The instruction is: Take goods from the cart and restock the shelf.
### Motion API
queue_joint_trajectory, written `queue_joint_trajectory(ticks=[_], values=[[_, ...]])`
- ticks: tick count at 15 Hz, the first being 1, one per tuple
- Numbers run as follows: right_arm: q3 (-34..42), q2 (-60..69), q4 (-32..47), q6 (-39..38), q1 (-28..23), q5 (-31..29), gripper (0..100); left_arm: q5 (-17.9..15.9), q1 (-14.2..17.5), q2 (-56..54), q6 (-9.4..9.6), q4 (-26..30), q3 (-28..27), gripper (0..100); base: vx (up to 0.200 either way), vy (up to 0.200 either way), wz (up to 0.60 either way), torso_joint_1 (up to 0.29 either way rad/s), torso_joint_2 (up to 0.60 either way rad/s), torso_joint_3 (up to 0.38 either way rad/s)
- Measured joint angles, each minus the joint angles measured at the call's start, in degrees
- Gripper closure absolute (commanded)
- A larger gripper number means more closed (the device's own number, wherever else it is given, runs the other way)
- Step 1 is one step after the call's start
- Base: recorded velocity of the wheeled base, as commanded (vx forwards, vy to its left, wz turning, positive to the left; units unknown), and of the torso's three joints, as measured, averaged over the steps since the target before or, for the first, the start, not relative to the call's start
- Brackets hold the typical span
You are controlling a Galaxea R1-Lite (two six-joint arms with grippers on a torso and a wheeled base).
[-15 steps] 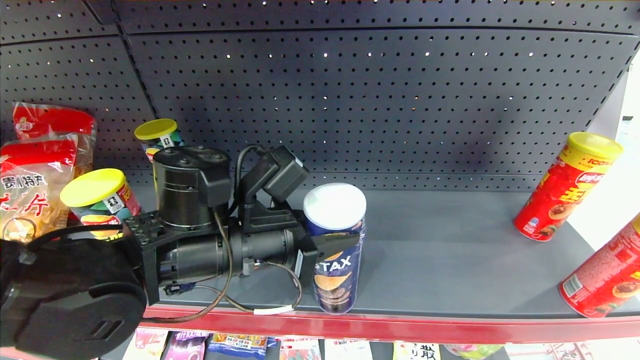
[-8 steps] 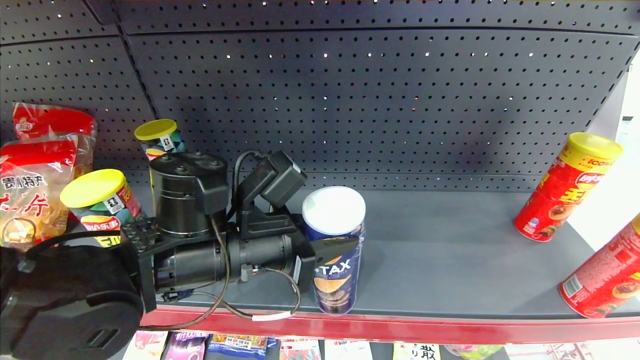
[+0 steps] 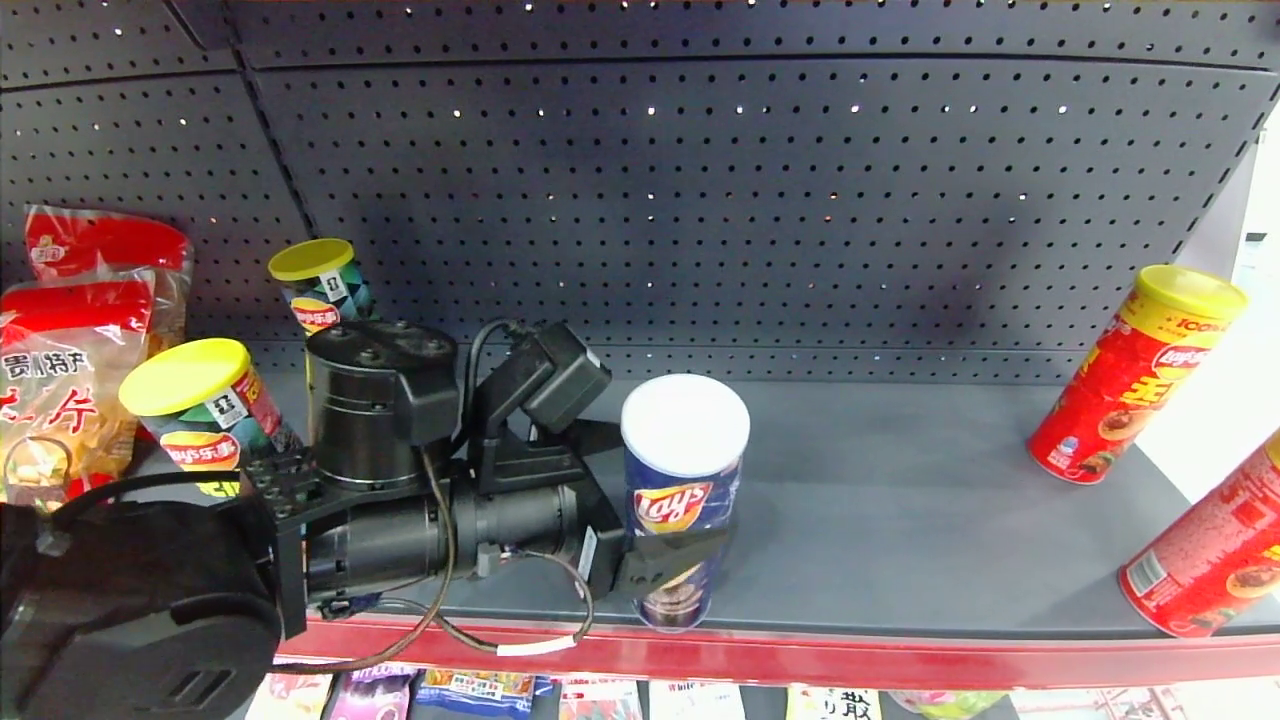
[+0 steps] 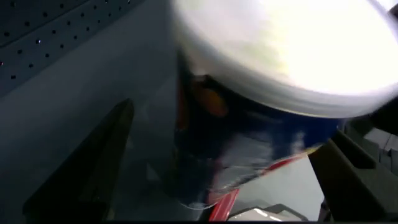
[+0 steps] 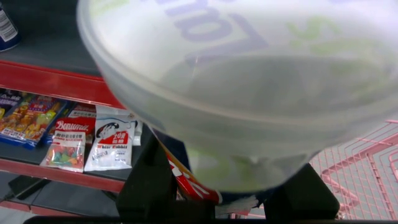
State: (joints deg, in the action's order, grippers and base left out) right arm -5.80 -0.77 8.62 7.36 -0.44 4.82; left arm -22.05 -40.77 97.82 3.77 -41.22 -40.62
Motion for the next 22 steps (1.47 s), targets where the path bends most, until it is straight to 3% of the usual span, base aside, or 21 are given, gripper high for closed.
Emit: queue_joint_trajectory(ticks=[4,8,10,13,16,19,22], values=[[0.00,-0.09,0.00,-0.01,0.00,0.05,100,0.30,0.28,-3.28,0.06,-0.20,6.80,0,0.000,0.000,0.00,0.000,0.00,0.000],[0.05,-0.66,0.00,0.10,0.04,0.40,100,1.26,3.45,-12.20,-0.02,-0.27,17.77,0,0.000,0.000,0.00,0.000,0.00,0.000],[0.07,-0.99,0.00,0.21,0.28,0.68,100,3.54,4.39,-18.71,-0.18,0.00,22.49,0,0.000,0.000,0.00,0.000,0.00,0.000],[-2.07,-3.30,0.05,0.24,0.54,2.10,100,9.94,4.94,-30.90,-0.77,1.54,29.33,0,0.000,0.000,0.00,0.000,0.00,0.000],[-9.24,-12.29,-0.04,1.23,0.55,8.27,100,14.88,5.16,-44.07,-1.39,12.26,31.15,0,0.000,0.000,0.00,0.000,0.00,0.000],[-16.69,-24.45,-0.37,4.64,1.12,13.52,100,19.57,5.24,-56.89,-1.61,28.88,29.33,0,0.000,0.000,0.00,0.000,0.00,0.000],[-25.86,-38.50,-0.66,6.13,5.14,15.63,100,25.27,5.33,-68.99,-1.66,43.57,26.56,0,0.000,0.000,0.00,0.000,0.00,0.000]])
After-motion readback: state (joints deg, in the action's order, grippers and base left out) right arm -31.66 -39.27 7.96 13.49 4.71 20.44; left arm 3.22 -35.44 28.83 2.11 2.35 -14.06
